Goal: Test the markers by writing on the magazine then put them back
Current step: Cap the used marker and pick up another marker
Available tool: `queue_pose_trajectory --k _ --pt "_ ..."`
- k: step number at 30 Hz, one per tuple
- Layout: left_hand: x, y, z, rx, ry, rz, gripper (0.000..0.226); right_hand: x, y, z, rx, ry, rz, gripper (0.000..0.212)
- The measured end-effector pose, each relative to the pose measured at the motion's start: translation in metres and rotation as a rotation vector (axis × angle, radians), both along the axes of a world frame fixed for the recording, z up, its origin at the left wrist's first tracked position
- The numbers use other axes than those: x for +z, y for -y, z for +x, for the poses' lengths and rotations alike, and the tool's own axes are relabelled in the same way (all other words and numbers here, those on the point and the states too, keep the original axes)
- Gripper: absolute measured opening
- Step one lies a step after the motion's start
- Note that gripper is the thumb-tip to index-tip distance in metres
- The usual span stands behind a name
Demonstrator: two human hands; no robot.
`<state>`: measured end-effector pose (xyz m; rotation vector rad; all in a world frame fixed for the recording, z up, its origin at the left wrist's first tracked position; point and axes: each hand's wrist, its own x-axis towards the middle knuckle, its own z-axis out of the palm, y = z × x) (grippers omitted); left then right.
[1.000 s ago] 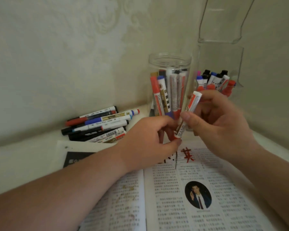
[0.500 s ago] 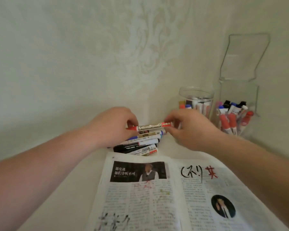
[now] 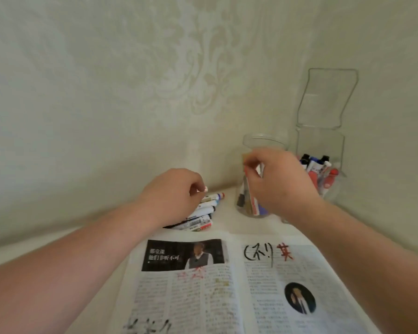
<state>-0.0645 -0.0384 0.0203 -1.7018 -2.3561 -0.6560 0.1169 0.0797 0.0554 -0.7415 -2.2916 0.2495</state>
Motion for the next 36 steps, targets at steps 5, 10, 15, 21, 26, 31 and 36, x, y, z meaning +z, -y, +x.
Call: queue_pose_trajectory --k 5,10,15,21,26,31,36 --pt "0.005 -0.03 0.063 -0.249 0.07 -0.053 0.015 0.029 -0.032 0.056 -0.174 -0.157 -0.075 0.012" --pt "-0.019 -0.054 0.093 -0.355 0.118 0.086 0.012 0.058 -0.08 0.085 -0.339 -0.067 -0.12 0.011" --pt "-0.049 -0.057 0.096 -0.325 0.143 0.237 0.012 0.062 -0.094 0.079 -0.375 0.248 -0.202 0.009" --pt "-0.055 -0.054 0.089 -0.3 0.168 0.295 0.009 0.069 -0.092 0.074 -0.423 0.462 -0.22 0.014" --pt "-0.057 -0.055 0.09 -0.278 0.166 0.298 0.009 0.074 -0.087 0.072 -0.426 0.609 -0.24 0.019" --pt "-0.057 -0.056 0.091 -0.28 0.158 0.275 0.008 0.074 -0.084 0.068 -0.447 0.677 -0.201 0.012" --pt "-0.057 -0.055 0.092 -0.275 0.169 0.259 0.007 0.087 -0.068 0.091 -0.487 0.269 0.038 0.009"
